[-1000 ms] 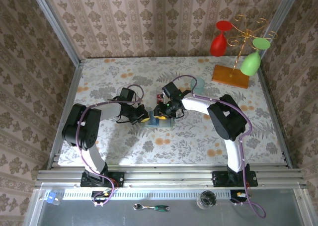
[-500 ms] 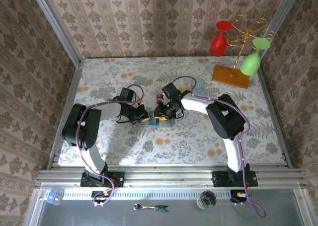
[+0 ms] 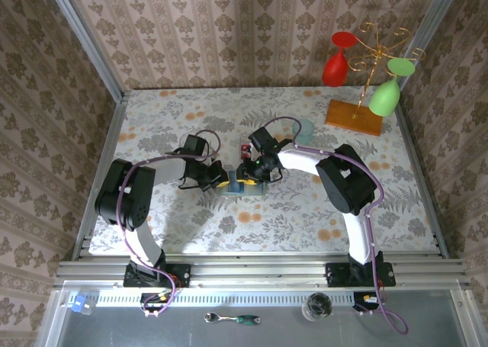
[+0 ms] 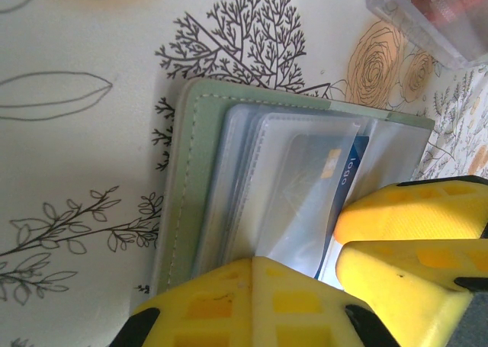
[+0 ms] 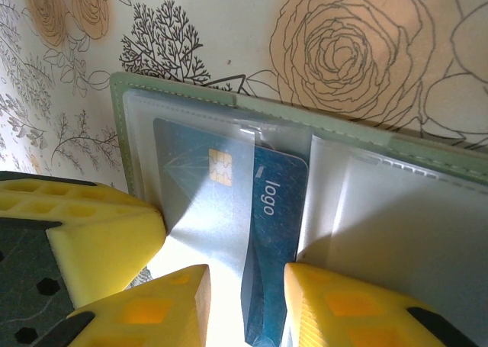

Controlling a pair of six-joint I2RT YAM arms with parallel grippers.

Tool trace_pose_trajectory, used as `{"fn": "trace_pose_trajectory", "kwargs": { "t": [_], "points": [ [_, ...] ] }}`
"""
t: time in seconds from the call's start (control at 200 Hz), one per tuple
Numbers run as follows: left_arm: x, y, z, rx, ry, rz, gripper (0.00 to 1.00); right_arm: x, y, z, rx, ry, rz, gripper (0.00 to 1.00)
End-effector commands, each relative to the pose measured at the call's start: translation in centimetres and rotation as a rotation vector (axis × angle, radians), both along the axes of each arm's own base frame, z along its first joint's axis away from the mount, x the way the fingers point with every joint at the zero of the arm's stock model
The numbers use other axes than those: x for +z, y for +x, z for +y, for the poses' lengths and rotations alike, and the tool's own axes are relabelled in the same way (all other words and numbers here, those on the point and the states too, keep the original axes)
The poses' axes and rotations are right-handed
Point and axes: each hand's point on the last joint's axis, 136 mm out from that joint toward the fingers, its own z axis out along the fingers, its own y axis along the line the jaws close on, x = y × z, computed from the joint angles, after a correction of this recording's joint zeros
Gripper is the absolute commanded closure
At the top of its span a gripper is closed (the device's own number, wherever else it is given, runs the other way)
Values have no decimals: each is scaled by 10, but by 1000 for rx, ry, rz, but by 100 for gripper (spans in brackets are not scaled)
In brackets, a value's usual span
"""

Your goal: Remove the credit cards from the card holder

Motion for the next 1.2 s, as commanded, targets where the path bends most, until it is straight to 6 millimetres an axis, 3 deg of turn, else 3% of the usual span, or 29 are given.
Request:
{"fn": "trace_pose_trajectory", "kwargs": {
  "t": [0.0,0.715,1.02,1.195],
  "points": [
    [-20,-17,13,5,70,73,100,-4,-3,-12,-20,-45,10,67],
    [-20,-16,13,1,72,78,100,9,-1,-10,-48,2,-29,71],
    [-19,-14,11,-4,71,76,100,-3,-3,-10,-41,-10,-2,71],
    [-18,-15,11,-3,73,78,100,1,-1,-3,-40,36,-3,72]
  ]
}}
